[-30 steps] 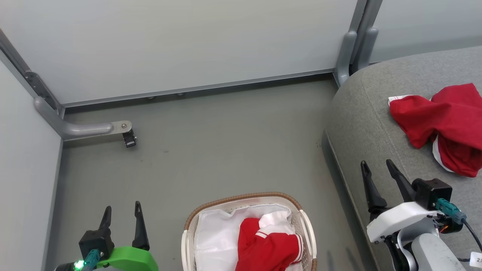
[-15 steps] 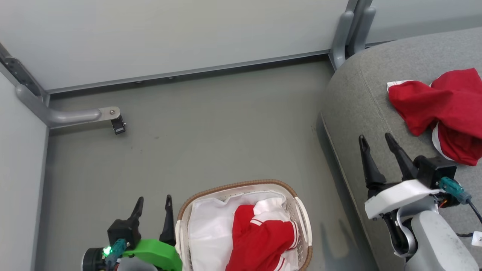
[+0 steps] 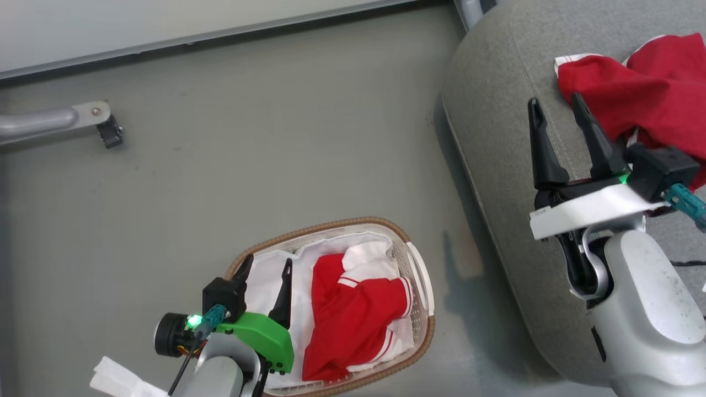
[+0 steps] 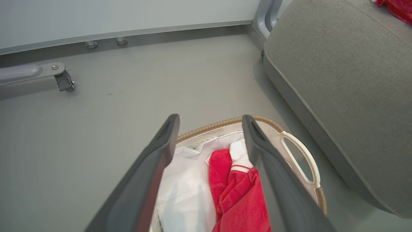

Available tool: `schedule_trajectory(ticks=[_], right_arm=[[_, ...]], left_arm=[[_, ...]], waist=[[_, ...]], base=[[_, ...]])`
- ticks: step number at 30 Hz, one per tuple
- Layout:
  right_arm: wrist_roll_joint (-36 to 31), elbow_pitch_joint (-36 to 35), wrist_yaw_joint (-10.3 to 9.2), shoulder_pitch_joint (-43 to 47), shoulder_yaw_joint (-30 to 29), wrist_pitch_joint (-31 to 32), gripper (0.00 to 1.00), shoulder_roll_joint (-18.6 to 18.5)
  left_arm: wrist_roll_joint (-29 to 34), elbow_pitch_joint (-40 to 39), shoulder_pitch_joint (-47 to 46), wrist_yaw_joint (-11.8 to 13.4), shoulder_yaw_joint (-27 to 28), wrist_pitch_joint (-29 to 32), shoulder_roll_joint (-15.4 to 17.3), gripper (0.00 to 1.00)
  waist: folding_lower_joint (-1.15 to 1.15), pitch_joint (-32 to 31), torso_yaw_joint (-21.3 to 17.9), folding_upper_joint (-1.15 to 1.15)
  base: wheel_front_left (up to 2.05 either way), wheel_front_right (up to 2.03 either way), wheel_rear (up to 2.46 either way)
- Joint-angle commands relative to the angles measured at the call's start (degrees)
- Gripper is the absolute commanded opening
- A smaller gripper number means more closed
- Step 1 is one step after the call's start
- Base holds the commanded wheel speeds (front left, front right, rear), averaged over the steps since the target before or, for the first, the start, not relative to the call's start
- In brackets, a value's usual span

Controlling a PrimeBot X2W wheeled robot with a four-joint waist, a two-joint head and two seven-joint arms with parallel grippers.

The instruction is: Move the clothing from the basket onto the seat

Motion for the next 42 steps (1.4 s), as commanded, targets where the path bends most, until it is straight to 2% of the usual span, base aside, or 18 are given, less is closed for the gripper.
schedule_trajectory(ticks=[1,12,24,30,42], right_arm=[[0.47,-0.86,-0.06,-1.75,0.20,-0.26,1.00,0.40],[2.09,-5.56,-0.06,-8.27,2.20,-0.26,1.00,2.99],[1.05,-8.79,-0.06,-10.23,4.38,-0.26,1.00,3.53],[1.74,-10.17,-0.06,-11.23,3.93,-0.26,1.00,4.37],[0.43,-12.19,-0.06,-12.69,3.16,-0.26,1.00,5.11]], left_arm=[[1.00,1.34,-2.22,-0.47,-0.16,-0.03,0.38,1.00],[3.88,13.38,-10.87,-3.81,-4.78,-0.03,0.44,1.00],[3.90,28.17,-19.26,-4.89,-10.85,-0.03,0.44,1.00],[2.17,33.69,-22.83,-4.98,-13.43,0.34,0.41,1.00],[-3.74,36.03,-27.61,-5.01,-18.99,2.95,0.68,1.00]], waist=[[0.00,5.68,-4.87,0.45],[0.00,15.05,-11.50,0.45],[0.00,23.15,-15.92,0.45],[0.00,26.24,-16.55,0.45],[0.00,30.52,-14.07,0.45]], base=[[0.00,0.00,0.00],[0.00,0.00,0.00],[0.00,0.00,0.00],[0.01,0.01,0.01],[0.07,0.07,0.07]])
